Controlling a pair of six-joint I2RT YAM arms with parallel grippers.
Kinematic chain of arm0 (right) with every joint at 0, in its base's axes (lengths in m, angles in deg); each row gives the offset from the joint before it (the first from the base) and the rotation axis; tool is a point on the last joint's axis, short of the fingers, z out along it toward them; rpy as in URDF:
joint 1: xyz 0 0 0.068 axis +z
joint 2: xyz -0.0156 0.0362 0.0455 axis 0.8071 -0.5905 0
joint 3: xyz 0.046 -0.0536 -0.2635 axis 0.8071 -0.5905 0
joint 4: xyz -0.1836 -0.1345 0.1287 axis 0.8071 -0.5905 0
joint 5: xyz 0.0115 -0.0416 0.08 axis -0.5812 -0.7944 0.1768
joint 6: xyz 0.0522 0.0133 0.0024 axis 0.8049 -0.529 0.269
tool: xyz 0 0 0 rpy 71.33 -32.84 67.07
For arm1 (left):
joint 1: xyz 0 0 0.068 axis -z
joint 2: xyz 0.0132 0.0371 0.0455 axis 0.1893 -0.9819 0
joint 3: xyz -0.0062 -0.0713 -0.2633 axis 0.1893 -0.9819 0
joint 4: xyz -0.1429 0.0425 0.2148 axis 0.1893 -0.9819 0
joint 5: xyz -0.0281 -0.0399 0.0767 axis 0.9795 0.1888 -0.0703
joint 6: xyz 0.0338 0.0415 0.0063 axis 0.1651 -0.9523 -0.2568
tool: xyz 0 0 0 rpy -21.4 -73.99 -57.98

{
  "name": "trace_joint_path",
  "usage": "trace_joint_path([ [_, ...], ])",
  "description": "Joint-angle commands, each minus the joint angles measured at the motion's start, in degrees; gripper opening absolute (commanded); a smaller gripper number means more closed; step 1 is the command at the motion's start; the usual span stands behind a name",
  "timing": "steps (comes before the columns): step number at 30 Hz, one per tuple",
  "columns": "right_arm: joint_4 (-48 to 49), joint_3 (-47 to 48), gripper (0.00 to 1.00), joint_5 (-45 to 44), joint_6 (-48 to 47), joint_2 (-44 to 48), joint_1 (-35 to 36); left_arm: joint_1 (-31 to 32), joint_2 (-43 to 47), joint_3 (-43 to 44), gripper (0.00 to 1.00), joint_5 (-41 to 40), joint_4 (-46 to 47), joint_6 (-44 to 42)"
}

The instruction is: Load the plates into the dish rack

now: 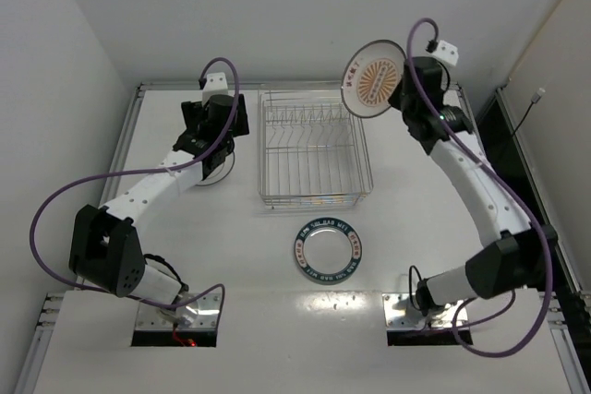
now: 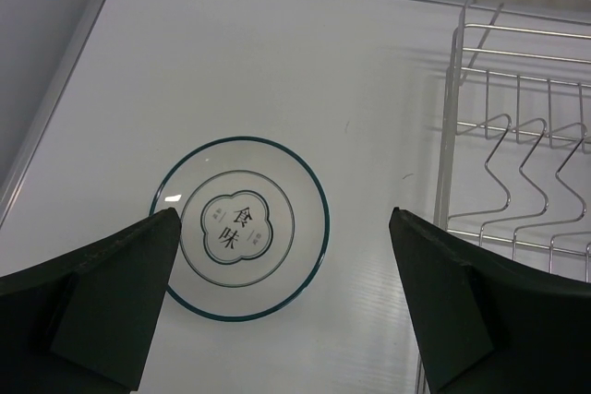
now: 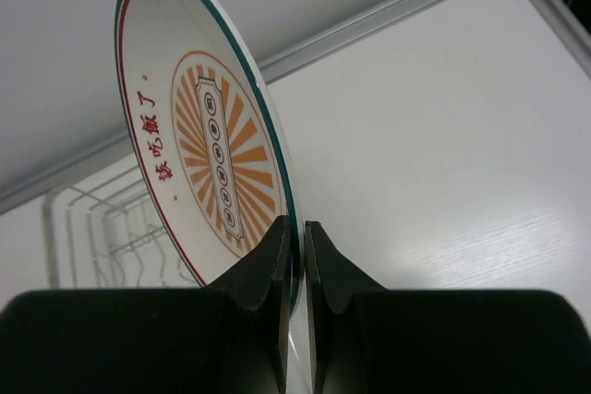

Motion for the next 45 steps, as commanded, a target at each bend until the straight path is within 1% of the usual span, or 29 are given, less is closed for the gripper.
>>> trace_joint_path([
  [1, -0.26, 5.95, 0.0, -14.31, -7.23, -8.38, 3.81, 0.49, 1.64, 0.05, 0.95, -1.34, 2.2, 0.2],
  [2, -0.26, 7.11, 0.0, -17.63, -8.02, -9.87, 4.69, 0.49, 1.64, 0.05, 0.95, -1.35, 2.2, 0.2],
  [3, -0.26, 8.07, 0.0, -19.15, -8.64, -12.59, 6.01, 0.49, 1.64, 0.05, 0.95, -1.35, 2.2, 0.2],
  [7, -0.17, 10.19, 0.0, -27.05, -11.71, -16.04, 8.83, 0.49, 1.64, 0.05, 0.95, -1.35, 2.73, -0.32],
  [11, 1.41, 11.51, 0.0, -27.07, -14.88, -20.59, 10.06, 0.49, 1.64, 0.05, 0.95, -1.87, 2.73, -0.32],
  [15, 4.56, 12.13, 0.0, -30.05, -19.53, -24.73, 13.83, 0.49, 1.64, 0.05, 0.95, -1.88, 2.73, -0.32],
  [18, 6.85, 11.61, 0.0, -31.64, -23.57, -25.89, 16.12, 0.49, 1.64, 0.05, 0.95, -1.88, 2.73, -0.32],
  [19, 9.99, 10.9, 0.0, -31.64, -26.37, -25.89, 17.61, 0.49, 1.64, 0.05, 0.95, -1.88, 2.73, -0.85],
  [22, 14.31, 8.79, 0.0, -30.77, -29.55, -26.41, 19.55, 0.49, 1.64, 0.05, 0.95, -2.4, 2.73, -0.85],
  [23, 14.33, 9.31, 0.02, -30.16, -30.26, -27.02, 20.34, 0.49, 1.11, 0.05, 0.95, -2.4, 2.73, -0.85],
  [24, 13.46, 10.01, 0.06, -29.63, -30.26, -27.55, 20.34, 0.49, 1.11, 0.05, 0.95, -2.4, 2.73, -0.85],
  [25, 10.75, 10.89, 0.09, -29.62, -30.26, -28.08, 20.34, 0.49, 1.11, 0.05, 0.95, -2.4, 2.73, -0.85],
  [28, 6.43, 13.27, 0.14, -29.01, -27.11, -28.79, 20.34, 0.49, 0.59, 0.05, 0.95, -2.4, 2.73, -0.85],
  [29, 4.42, 13.27, 0.17, -29.01, -25.88, -27.74, 20.34, 0.49, 0.58, 0.05, 0.95, -2.4, 2.73, -0.85],
  [30, 3.35, 13.27, 0.28, -29.01, -25.26, -26.77, 20.34, 0.49, 0.58, 0.05, 0.95, -2.4, 2.73, -0.85],
  [32, -0.25, 11.87, 0.34, -29.01, -23.94, -22.04, 20.34, 0.49, 0.58, 0.05, 0.95, -2.4, 2.73, -0.85],
  [33, -1.92, 11.08, 0.37, -29.01, -21.67, -20.02, 20.34, 0.49, 0.58, 0.05, 0.95, -2.4, 2.73, -0.85],
  [34, -3.93, 10.2, 0.44, -29.01, -20.26, -17.56, 20.34, 0.49, 0.58, 0.05, 0.95, -2.4, 2.73, -0.85],
  [35, -5.95, 7.58, 0.47, -27.88, -18.42, -12.05, 20.34, 0.49, 0.58, 0.05, 0.95, -2.4, 2.73, -0.85],
  [36, -9.98, 5.73, 0.51, -24.04, -13.96, -8.78, 20.34, 0.49, 0.58, 0.05, 0.95, -2.4, 2.73, -0.85],
  [37, -11.5, 3.45, 0.56, -20.6, -11.83, -5.35, 20.34, 0.49, 0.58, 0.05, 0.95, -2.4, 2.73, -0.85],
  [38, -12.12, -2.84, 0.58, -11.87, -10.15, -1.67, 19.39, 0.49, 0.58, 0.05, 0.95, -2.4, 2.73, -0.85],
  [39, -12.13, -6.64, 0.59, -7.52, -6.66, 6.29, 18.42, 0.49, 0.58, 0.05, 0.95, -2.93, 2.73, -0.85],
  [40, -12.13, -14.43, 0.61, -3.73, -4.79, 10.28, 17.8, 0.49, 0.58, 0.05, 0.95, -2.93, 2.73, -0.85],
  [41, -12.13, -18.33, 0.61, 4.22, -2.69, 14.07, 17.01, 0.49, 0.58, 0.05, 0.95, -2.93, 2.73, -0.85],
  [42, -12.82, -22.02, 0.64, 7.52, 2.03, 20.8, 16.4, 0.49, 0.58, 0.05, 0.95, -2.93, 2.73, -0.85],
  [43, -13.61, -28.94, 0.64, 10.51, 4.95, 24.0, 15.69, 0.49, 0.58, 0.05, 0.95, -2.93, 2.73, -0.85],
  [44, -13.62, -32.66, 0.67, 17.07, 7.85, 26.91, 14.99, 0.49, 0.58, 0.05, 0.95, -2.93, 2.73, -0.85],
  [45, -13.1, -36.44, 0.67, 20.88, 12.84, 29.81, 13.33, 0.49, 0.58, 0.05, 0.95, -2.93, 2.73, -0.85],
])
